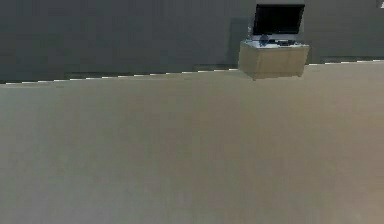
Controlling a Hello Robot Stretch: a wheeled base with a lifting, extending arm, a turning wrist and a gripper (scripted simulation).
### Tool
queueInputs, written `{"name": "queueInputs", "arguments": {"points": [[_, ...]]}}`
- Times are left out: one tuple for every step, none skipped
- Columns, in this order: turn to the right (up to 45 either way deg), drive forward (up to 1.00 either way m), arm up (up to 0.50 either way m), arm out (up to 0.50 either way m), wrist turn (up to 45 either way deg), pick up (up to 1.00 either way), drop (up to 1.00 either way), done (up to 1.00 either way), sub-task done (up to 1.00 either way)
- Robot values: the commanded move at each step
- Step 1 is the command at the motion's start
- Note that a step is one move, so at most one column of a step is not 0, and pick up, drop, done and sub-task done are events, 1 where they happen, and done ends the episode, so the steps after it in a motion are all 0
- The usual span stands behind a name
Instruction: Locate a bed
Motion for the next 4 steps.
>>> {"name": "queueInputs", "arguments": {"points": [[0.0, 0.50, 0.00, 0.00, 0.0, 0.00, 0.00, 0.00, 0.00], [39.0, 0.00, 0.00, 0.00, 0.0, 0.00, 0.00, 0.00, 0.00], [0.0, 0.85, 0.00, 0.00, 0.0, 0.00, 0.00, 0.00, 0.00], [39.0, 0.00, 0.00, 0.00, 0.0, 0.00, 0.00, 0.00, 0.00]]}}
